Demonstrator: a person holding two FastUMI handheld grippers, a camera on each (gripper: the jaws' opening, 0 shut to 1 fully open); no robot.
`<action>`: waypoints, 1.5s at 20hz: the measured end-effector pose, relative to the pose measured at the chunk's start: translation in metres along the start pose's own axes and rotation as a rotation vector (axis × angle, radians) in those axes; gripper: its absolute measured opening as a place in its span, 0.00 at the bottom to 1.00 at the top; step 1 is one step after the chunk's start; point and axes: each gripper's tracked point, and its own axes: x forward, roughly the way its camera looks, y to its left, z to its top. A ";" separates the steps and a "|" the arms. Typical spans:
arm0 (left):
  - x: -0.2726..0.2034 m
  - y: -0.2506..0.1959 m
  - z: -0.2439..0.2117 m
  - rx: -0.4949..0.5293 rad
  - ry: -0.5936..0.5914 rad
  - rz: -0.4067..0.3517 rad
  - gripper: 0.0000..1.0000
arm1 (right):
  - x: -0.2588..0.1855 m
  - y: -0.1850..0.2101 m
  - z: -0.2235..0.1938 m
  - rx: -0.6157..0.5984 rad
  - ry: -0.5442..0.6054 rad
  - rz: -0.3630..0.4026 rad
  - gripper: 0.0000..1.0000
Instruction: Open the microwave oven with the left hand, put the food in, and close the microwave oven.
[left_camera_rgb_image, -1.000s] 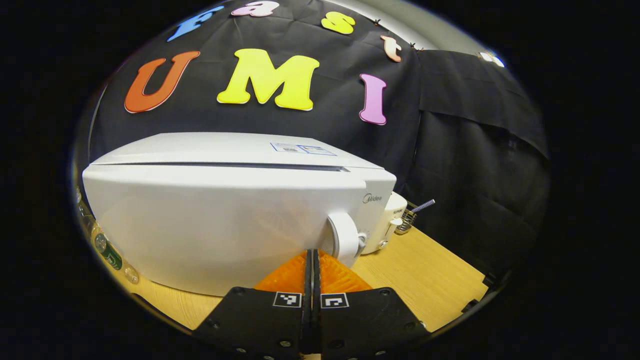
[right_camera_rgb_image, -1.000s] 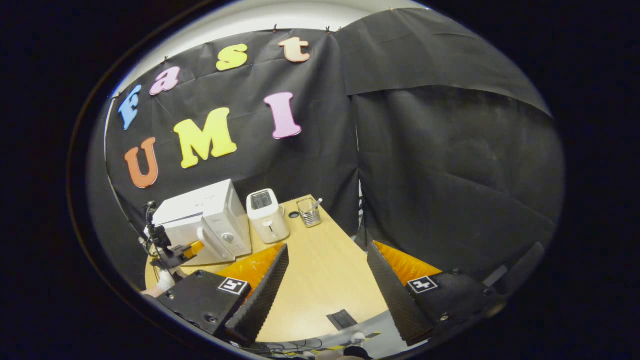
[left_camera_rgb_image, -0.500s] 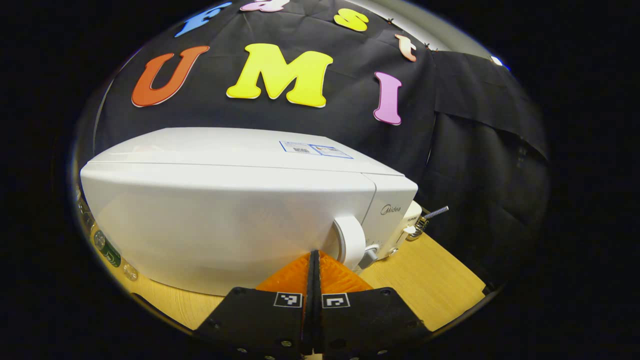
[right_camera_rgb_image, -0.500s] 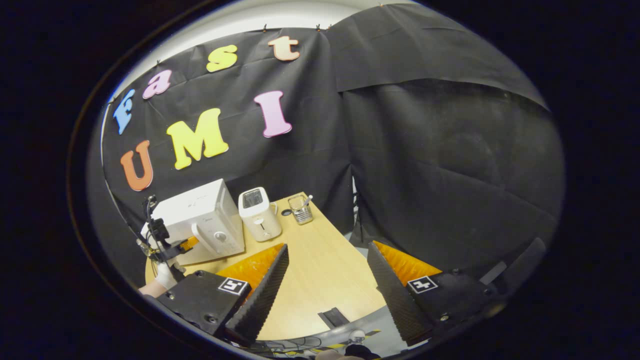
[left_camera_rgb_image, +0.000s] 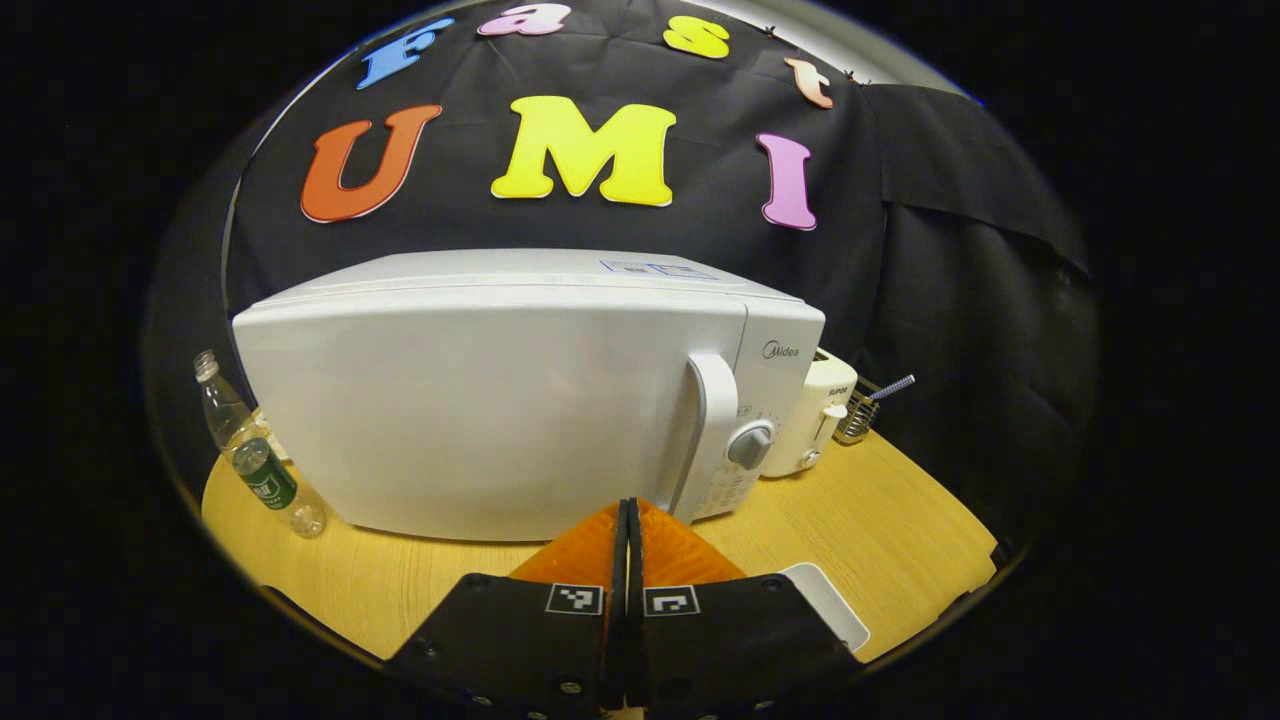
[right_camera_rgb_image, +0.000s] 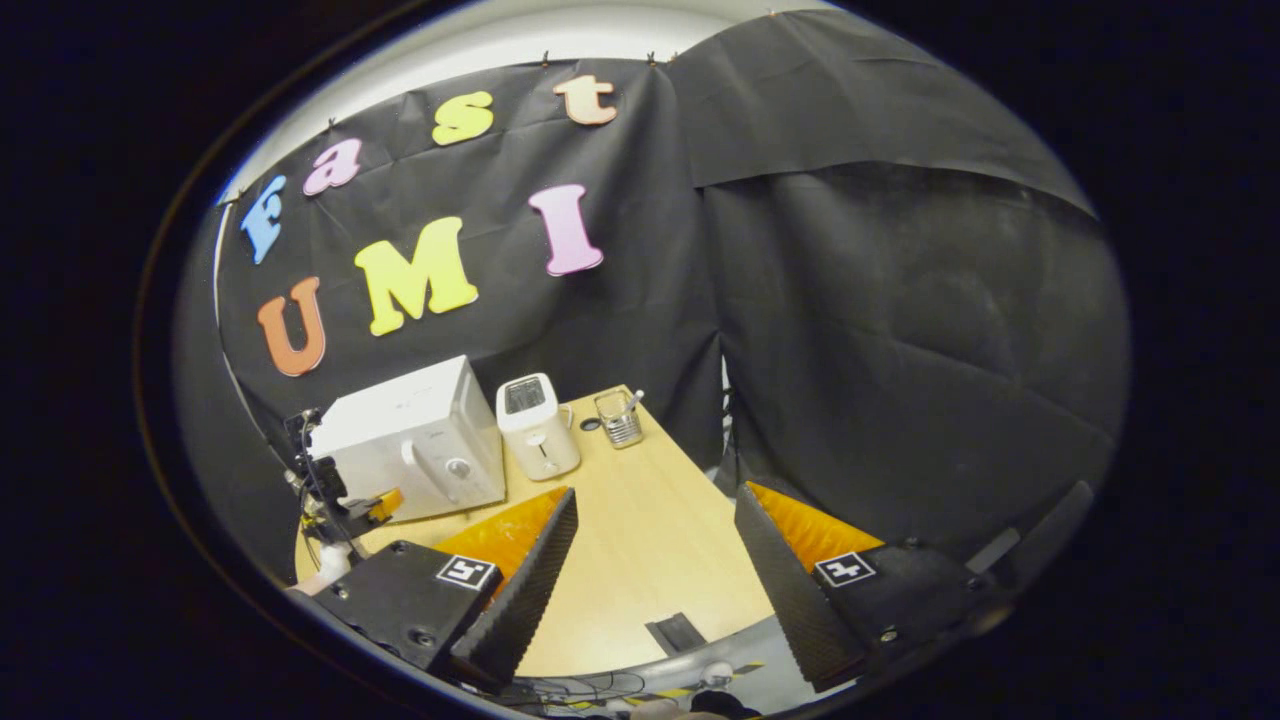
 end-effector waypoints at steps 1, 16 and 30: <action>-0.006 0.005 0.000 0.011 -0.007 0.019 0.00 | -0.001 0.004 -0.003 0.000 0.005 0.010 1.00; -0.192 0.033 0.050 0.078 -0.142 0.153 0.93 | -0.020 0.090 -0.008 -0.082 -0.052 0.166 0.90; -0.371 0.056 0.174 0.084 -0.435 0.285 0.95 | -0.072 0.229 0.051 -0.228 -0.258 0.378 1.00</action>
